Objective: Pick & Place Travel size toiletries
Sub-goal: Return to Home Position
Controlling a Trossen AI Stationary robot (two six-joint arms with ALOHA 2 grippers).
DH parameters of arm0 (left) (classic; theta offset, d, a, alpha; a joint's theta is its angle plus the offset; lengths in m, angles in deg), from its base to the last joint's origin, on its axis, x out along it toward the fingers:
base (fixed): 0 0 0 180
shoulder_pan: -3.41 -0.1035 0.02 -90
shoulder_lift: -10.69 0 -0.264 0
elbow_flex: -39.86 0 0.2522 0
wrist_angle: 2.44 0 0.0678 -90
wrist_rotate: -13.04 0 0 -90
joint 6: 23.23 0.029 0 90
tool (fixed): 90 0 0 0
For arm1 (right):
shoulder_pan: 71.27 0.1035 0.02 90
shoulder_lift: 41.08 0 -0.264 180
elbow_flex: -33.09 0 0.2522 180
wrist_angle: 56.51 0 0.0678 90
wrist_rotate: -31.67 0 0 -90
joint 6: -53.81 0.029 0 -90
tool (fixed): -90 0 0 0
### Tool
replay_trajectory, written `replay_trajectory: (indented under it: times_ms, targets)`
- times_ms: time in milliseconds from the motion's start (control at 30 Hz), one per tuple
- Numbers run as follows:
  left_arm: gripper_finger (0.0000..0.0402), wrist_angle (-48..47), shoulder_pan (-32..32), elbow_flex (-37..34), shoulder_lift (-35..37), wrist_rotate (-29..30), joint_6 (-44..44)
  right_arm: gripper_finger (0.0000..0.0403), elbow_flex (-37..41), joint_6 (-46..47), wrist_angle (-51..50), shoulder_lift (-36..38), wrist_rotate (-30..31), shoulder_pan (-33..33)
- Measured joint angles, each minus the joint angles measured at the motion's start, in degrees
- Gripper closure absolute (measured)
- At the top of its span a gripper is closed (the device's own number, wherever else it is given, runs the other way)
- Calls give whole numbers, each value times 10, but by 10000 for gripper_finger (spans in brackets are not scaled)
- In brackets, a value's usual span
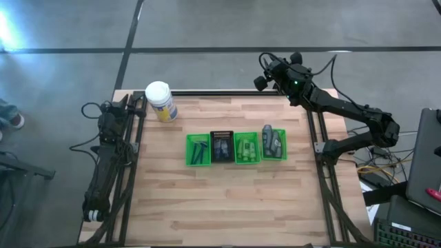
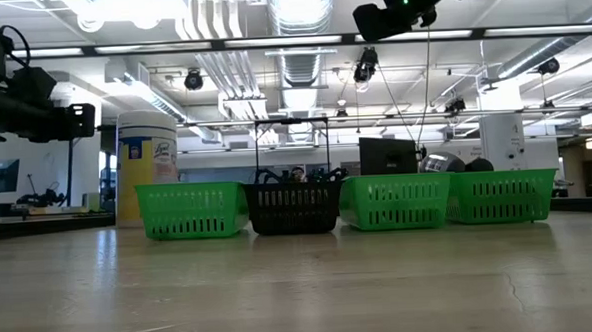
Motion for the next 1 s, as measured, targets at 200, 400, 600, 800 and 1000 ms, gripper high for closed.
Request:
replay_trajectory:
  times_ms: [200, 400, 600, 800, 1000]
  targets:
    - [317, 0, 0, 0, 0, 0, 0, 285, 0, 0, 0, 0, 0, 0]
    - [320, 1, 1, 0, 0, 2, 0, 269, 0, 33, 15, 1, -20, 1]
    - [323, 1, 1, 0, -1, 2, 0, 252, 37, 117, -11, 93, -276, -17]
    - [323, 1, 1, 0, -1, 2, 0, 236, 142, 113, -36, 263, -367, -130]
    - [323, 1, 1, 0, -1, 2, 0, 221, 230, 132, -47, 422, -371, -233]
